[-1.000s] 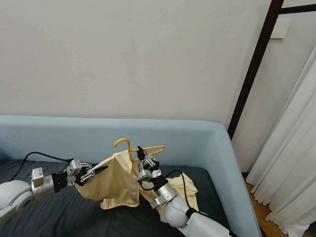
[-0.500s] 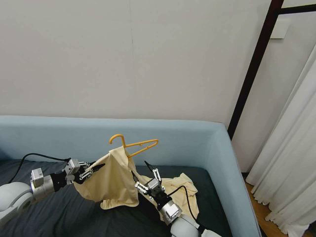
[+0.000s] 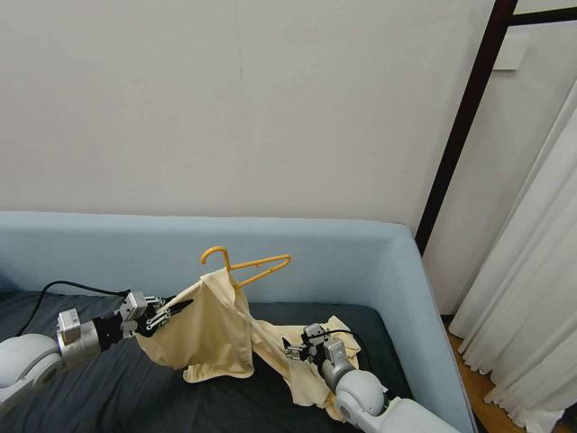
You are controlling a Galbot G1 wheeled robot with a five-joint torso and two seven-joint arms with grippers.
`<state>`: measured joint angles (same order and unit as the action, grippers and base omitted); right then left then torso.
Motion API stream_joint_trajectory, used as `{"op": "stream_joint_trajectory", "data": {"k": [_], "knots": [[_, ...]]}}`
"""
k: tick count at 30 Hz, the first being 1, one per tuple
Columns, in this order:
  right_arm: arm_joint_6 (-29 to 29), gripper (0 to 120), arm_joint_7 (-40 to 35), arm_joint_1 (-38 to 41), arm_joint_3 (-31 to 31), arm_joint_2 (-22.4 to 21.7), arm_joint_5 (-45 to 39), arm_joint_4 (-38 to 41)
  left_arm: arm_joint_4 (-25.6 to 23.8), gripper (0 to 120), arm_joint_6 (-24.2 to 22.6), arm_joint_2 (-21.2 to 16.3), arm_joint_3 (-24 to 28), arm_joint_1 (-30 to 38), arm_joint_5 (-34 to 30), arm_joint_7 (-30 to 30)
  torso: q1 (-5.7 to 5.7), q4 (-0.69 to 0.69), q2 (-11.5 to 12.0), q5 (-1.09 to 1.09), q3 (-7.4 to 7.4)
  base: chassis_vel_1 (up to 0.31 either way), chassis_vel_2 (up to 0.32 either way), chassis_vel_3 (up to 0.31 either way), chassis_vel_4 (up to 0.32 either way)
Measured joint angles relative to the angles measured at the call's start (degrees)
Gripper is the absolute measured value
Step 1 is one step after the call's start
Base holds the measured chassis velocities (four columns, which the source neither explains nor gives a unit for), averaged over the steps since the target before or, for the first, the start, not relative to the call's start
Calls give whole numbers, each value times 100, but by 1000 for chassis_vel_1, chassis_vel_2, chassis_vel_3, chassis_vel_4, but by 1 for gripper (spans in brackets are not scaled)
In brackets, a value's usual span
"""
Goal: Pick up the clothes from the sofa and hang them on the clothes hanger.
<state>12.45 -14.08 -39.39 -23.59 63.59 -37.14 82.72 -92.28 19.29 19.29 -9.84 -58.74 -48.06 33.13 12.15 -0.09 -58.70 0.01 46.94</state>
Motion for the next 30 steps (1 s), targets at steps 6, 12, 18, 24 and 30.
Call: {"op": "stream_joint_trajectory", "data": {"k": [6, 12, 18, 24, 30], "knots": [[164, 100, -41, -2, -49, 72, 322, -122, -25, 7, 7, -1, -13, -5, 3, -3, 0, 0, 0, -1, 0, 0, 0, 0, 0], [279, 93, -209, 2, -127, 169, 453, -211, -63, 7, 35, -9, -47, -41, 5, -4, 0, 0, 0, -1, 0, 0, 0, 0, 0], [302, 81, -228, 73, -216, 241, 556, -350, -95, 7, 55, -12, -51, -48, 5, -4, 0, 1, 0, -1, 0, 0, 0, 0, 0], [302, 58, -220, 143, -229, 302, 550, -477, -137, 7, 64, -16, -51, -54, 5, -4, 0, 0, 0, -1, 0, 0, 0, 0, 0], [351, 41, -170, 182, -242, 302, 496, -493, -124, 7, 83, -17, -51, -48, 6, -4, 0, 0, 0, -1, 0, 0, 0, 0, 0]]}}
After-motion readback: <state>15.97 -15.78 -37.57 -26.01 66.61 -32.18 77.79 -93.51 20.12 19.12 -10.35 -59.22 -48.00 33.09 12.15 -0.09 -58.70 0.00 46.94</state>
